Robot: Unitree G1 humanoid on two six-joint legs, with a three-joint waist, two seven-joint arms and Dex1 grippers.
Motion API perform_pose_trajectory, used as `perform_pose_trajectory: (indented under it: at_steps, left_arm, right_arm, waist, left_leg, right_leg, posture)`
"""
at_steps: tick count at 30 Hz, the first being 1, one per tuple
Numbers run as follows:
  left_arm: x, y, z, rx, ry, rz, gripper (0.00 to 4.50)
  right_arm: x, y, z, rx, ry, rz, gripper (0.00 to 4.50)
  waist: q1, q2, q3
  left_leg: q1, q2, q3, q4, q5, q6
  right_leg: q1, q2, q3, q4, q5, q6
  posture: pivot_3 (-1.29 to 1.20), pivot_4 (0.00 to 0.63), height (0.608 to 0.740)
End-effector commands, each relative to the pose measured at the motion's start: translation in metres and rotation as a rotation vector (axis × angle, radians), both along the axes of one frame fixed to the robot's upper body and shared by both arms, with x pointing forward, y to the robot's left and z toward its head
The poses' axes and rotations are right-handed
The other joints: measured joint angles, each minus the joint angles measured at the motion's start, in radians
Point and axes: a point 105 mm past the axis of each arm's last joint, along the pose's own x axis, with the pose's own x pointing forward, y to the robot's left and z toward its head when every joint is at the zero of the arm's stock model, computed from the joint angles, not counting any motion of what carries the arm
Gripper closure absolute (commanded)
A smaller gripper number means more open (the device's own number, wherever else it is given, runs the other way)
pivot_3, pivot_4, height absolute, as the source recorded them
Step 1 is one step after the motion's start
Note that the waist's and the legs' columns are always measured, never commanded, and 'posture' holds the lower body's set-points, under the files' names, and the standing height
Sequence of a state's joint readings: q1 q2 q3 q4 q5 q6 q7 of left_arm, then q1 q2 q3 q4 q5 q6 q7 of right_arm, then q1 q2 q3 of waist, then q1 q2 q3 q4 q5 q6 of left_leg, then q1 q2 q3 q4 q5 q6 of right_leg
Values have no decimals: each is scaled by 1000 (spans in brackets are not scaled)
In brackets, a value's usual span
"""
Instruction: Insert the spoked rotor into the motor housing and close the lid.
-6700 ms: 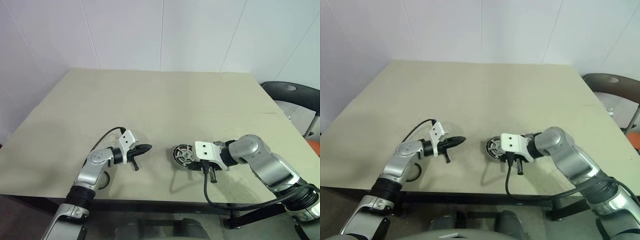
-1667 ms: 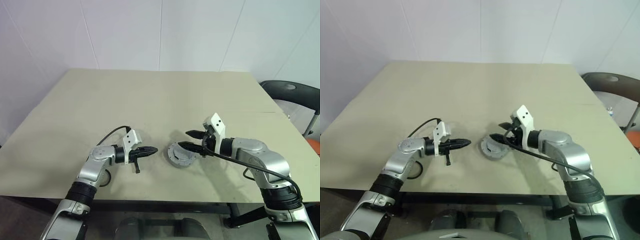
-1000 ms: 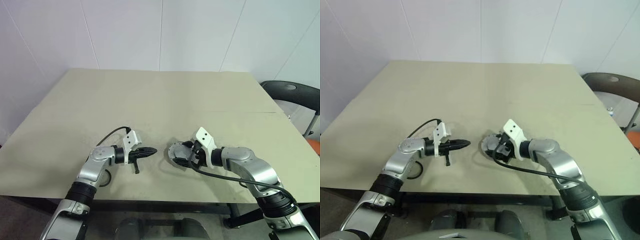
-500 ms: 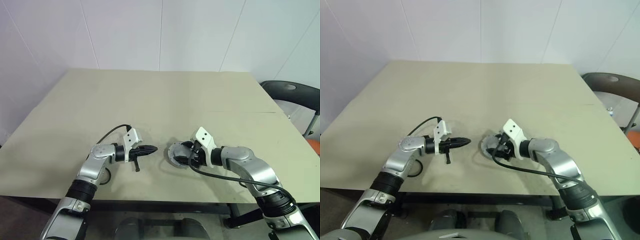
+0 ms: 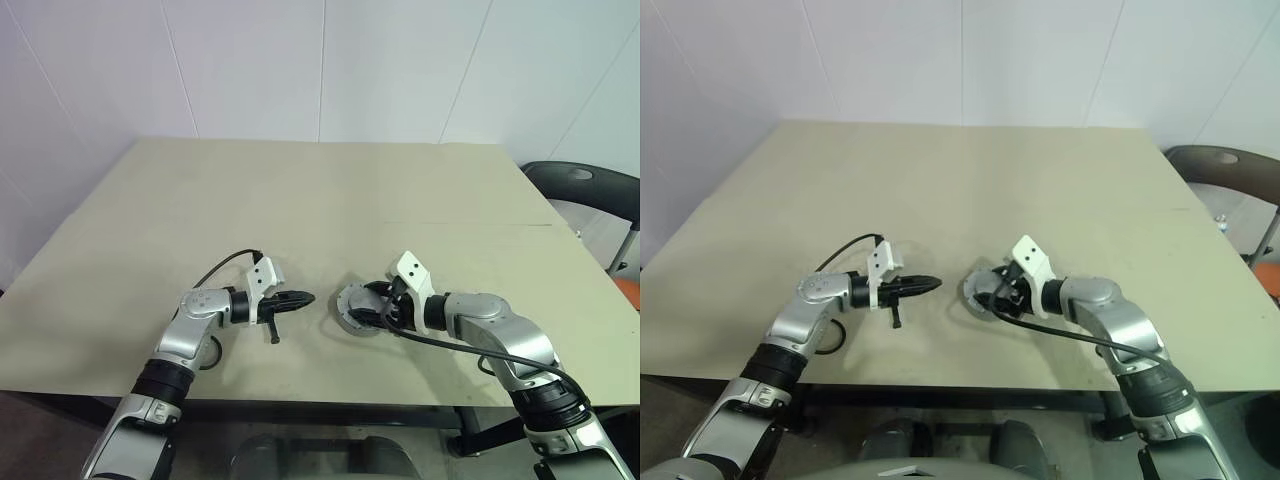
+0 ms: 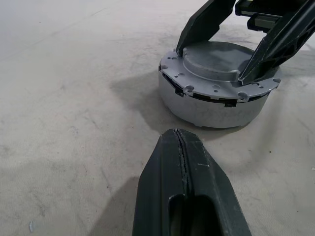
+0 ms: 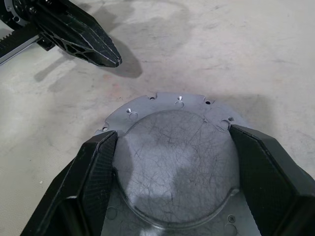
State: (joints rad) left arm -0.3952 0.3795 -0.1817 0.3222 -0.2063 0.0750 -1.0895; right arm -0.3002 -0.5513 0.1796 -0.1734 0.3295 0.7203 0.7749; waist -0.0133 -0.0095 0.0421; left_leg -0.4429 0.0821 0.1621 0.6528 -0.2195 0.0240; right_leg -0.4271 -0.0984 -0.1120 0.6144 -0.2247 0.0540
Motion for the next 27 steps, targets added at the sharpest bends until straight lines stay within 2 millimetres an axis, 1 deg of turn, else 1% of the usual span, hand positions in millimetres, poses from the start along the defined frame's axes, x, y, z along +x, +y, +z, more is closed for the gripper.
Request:
perform_pose_trajectory:
  at_steps: [1, 15, 18, 22, 25, 27]
  left_arm:
    - [2, -5, 10, -9, -43, -20, 4500]
    - [0, -6, 9, -10, -38, -20, 4500]
    - [0, -7, 9, -11, -38, -21, 4500]
    - [1, -6, 8, -10, -36, -20, 4500]
    - [1, -6, 8, -7, -36, -19, 4500]
    - [1, -7, 8, -7, -37, -19, 4500]
  right_arm:
    - [7, -7, 8, -21, -44, -25, 1275]
    - [9, -8, -1, -73, -52, -48, 1275]
    - [8, -8, -6, -95, -44, -47, 1275]
    - [-1, -9, -15, -115, 8, -13, 1275]
    - [-12, -10, -20, -120, 62, 32, 1275]
    - [-13, -11, -20, -123, 68, 35, 1275]
  waist:
    - [0, 0, 0]
    - [0, 0, 0]
    - [-1, 0, 0]
    - [-1, 0, 0]
    - [3, 0, 0]
    - [5, 0, -1]
  left_leg:
    - [0, 0, 0, 0, 0, 0]
    - [0, 0, 0, 0, 0, 0]
    - [0, 0, 0, 0, 0, 0]
    - [0, 0, 0, 0, 0, 0]
    - [0, 0, 0, 0, 0, 0]
    - [0, -1, 0, 0, 0, 0]
  right_leg:
    - [0, 0, 0, 0, 0, 0]
    - [0, 0, 0, 0, 0, 0]
    - [0, 0, 0, 0, 0, 0]
    - [0, 0, 0, 0, 0, 0]
    - [1, 0, 0, 0, 0, 0]
    - [1, 0, 0, -1, 0, 0]
  posture:
    - [0, 0, 740]
    - [0, 0, 740]
    - [0, 0, 740]
    - [0, 0, 740]
    - [0, 0, 740]
    - [0, 0, 740]
